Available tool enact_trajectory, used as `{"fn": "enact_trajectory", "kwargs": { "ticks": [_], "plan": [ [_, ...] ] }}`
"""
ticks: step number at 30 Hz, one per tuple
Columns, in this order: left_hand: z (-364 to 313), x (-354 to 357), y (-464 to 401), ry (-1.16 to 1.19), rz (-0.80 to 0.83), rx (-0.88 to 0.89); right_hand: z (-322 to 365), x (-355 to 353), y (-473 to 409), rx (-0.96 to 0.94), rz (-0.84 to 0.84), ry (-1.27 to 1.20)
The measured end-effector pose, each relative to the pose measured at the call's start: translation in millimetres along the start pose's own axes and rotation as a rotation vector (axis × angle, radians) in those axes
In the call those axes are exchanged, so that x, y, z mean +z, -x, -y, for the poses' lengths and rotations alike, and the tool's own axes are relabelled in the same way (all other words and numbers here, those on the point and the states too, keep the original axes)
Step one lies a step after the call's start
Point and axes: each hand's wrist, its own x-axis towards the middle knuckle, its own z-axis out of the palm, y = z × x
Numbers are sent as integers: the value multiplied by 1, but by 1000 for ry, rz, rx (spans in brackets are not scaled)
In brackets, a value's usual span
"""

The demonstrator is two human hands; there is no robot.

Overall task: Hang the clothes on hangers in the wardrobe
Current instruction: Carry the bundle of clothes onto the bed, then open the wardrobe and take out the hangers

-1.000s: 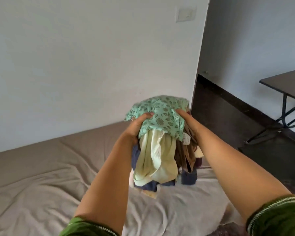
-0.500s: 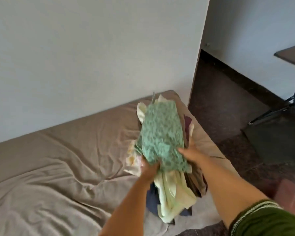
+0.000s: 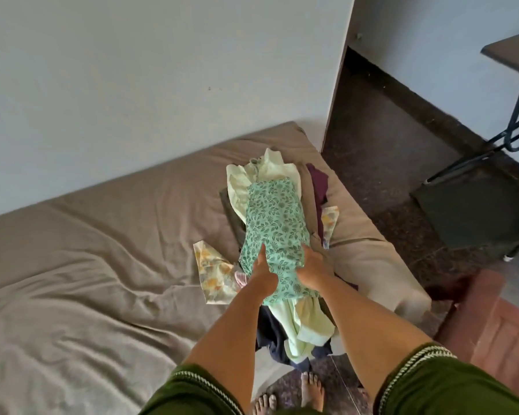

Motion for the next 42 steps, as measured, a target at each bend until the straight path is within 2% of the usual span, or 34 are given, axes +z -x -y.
{"fn": "enact_trajectory", "kwargs": {
  "ticks": [6,11,14,18,25,29,34,42],
  "plan": [
    [-29,-31,36,19,-48,107,26,-22,40,-48,-175,-196],
    [-47,-41,85,-43,-232,187,21,-42,94,-67,-414,-286],
    [-60,-36,115,-84,-347,322,8,-56,130,-66,-549,-323],
    [-81,-6,156,-183,-373,500,-21,-73,186,-15,-660,-356],
    [-104,97,264,-348,-239,735,-111,-89,308,86,-933,-417],
    [-101,179,355,-233,-88,903,-197,-86,410,159,-1106,-444],
    [-86,296,479,-213,91,1163,-317,-67,556,399,-1317,-454],
    [-68,435,627,-248,405,1300,-450,-35,712,632,-1497,-559]
  ]
}}
